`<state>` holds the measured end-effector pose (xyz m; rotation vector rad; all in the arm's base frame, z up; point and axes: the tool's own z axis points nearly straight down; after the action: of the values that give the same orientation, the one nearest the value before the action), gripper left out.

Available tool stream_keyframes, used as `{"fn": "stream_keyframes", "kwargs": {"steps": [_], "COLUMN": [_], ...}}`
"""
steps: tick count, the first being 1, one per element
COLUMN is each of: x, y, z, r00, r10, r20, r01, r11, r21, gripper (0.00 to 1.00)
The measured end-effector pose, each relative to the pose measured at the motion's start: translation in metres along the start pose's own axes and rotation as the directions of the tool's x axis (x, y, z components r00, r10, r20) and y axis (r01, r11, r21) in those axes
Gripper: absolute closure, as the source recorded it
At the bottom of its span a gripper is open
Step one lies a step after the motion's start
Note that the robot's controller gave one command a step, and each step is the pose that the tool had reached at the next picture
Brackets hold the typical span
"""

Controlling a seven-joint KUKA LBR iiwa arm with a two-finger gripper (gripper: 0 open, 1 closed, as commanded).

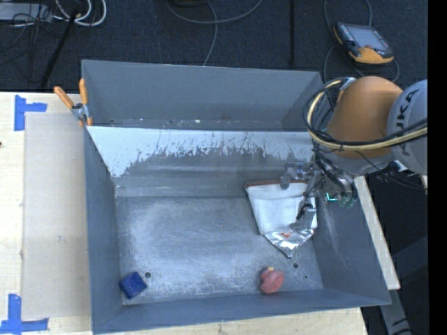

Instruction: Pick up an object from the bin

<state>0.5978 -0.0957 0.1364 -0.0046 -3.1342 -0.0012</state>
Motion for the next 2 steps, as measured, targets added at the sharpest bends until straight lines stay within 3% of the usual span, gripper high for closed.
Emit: {"fn": "stream_keyframes", "kwargs": {"steps": [1,2], "x": [0.038,0.073], "y": [-0.002,0.000], "z": [0.068,0.066], "r00": [0.977,0.992], "r10": [-0.213,-0.127], "r20": [0.005,0.010], "r01": [0.213,0.127], "r11": [0.977,0.992], "r21": [0.001,0.001], "gripper": [0.00,0.00]}}
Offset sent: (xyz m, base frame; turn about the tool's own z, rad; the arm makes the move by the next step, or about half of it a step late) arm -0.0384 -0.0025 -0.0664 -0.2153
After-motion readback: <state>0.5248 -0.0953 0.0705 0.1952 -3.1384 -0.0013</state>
